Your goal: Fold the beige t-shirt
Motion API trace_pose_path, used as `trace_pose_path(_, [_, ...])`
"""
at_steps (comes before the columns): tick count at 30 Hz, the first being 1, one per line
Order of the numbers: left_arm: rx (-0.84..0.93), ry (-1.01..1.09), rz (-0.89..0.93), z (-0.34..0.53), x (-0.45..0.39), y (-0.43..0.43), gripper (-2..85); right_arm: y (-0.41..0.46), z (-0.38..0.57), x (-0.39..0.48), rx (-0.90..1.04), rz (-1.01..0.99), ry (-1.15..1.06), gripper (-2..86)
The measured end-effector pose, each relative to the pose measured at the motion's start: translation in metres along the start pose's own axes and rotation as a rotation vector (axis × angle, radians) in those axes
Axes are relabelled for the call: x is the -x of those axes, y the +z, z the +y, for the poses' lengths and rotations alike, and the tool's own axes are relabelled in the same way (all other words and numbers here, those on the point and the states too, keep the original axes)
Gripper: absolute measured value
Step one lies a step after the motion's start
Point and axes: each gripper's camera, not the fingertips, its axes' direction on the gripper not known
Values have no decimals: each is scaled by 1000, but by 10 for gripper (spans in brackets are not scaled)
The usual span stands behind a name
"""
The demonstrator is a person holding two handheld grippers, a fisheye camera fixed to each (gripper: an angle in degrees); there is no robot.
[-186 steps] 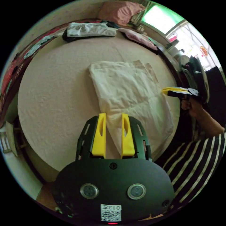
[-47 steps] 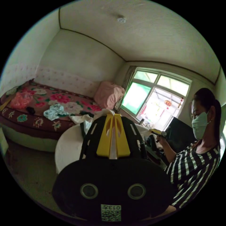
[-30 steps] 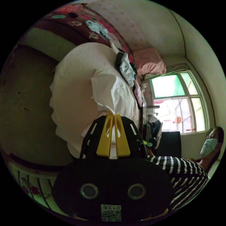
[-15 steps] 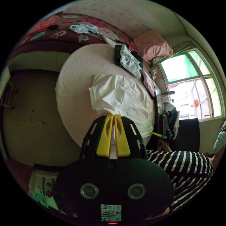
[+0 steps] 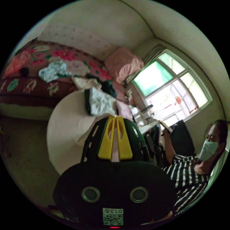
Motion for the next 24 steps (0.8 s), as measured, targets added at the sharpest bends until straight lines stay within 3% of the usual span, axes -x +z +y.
trace_pose_path(5, [-259,198,96,-79,-73,-63,0,-33,-85,-27,-141,89,-1,12])
trace_pose_path(12, [-413,414,128,-60,-149,-134,0,-146,-86,-57,-440,54,95,13])
trace_pose_path(17, [-231,319,89,-7,-120,-108,1,-135,-22,-29,-297,19,12,13])
trace_pose_path(24, [72,-55,119,60,-14,0,2,-7,90,42,245,-118,32,13])
